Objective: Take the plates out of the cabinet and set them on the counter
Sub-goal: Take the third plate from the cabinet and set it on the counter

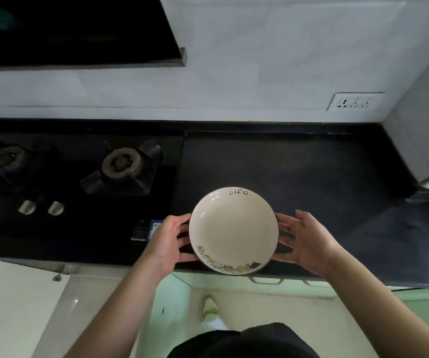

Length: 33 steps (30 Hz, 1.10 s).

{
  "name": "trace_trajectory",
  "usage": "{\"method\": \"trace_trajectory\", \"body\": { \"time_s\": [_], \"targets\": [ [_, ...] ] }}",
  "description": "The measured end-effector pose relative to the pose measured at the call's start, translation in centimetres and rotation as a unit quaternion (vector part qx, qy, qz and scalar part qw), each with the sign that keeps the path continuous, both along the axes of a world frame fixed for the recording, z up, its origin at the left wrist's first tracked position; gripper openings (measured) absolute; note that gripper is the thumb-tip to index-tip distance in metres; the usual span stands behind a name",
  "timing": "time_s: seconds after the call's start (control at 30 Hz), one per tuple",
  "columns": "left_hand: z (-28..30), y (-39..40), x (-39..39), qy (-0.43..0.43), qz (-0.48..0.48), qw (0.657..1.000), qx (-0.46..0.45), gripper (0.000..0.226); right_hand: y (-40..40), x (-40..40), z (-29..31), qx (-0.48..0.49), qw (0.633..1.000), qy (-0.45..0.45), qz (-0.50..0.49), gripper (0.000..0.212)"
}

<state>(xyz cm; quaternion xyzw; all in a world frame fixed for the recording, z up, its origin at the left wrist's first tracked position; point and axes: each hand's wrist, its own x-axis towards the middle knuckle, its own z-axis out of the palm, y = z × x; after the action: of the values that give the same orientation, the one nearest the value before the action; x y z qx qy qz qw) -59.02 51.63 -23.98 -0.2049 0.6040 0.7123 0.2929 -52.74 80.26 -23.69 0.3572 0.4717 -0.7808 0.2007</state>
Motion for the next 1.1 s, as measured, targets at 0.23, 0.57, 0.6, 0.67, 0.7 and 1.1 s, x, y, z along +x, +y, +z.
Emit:
{"method": "trace_trajectory", "body": {
  "time_s": [0.23, 0.57, 0.6, 0.67, 0.7, 1.1],
  "targets": [
    [-2.4, -1.9, -7.5, -0.005, -0.031, 0.999, -0.038, 0.024, -3.0, -6.4, -2.1, -0.005, 1.0, -0.012, -0.02, 0.05],
    [-5.9, 0.6, -13.3, -0.043, -0.035, 0.996, -0.064, 0.021, -2.1, -12.8, -5.0, 0.039, 0.998, -0.049, -0.02, 0.056],
    [-6.1, 0.8, -13.7, -0.049, -0.033, 0.996, -0.063, 0.022, -1.9, -13.2, -5.2, 0.038, 0.998, -0.055, -0.018, 0.056],
    [-6.4, 1.0, -14.5, -0.059, -0.03, 0.996, -0.059, 0.021, -1.6, -13.9, -5.5, 0.032, 0.998, -0.06, -0.015, 0.057],
    [-6.5, 1.1, -14.8, -0.061, -0.031, 0.996, -0.058, 0.02, -1.5, -14.2, -5.7, 0.027, 0.998, -0.059, -0.016, 0.057],
    [-7.4, 2.8, -16.1, -0.047, -0.03, 0.993, -0.106, 0.019, 0.0, -16.5, -7.1, 0.014, 0.997, -0.076, -0.008, 0.056]
  ]
}}
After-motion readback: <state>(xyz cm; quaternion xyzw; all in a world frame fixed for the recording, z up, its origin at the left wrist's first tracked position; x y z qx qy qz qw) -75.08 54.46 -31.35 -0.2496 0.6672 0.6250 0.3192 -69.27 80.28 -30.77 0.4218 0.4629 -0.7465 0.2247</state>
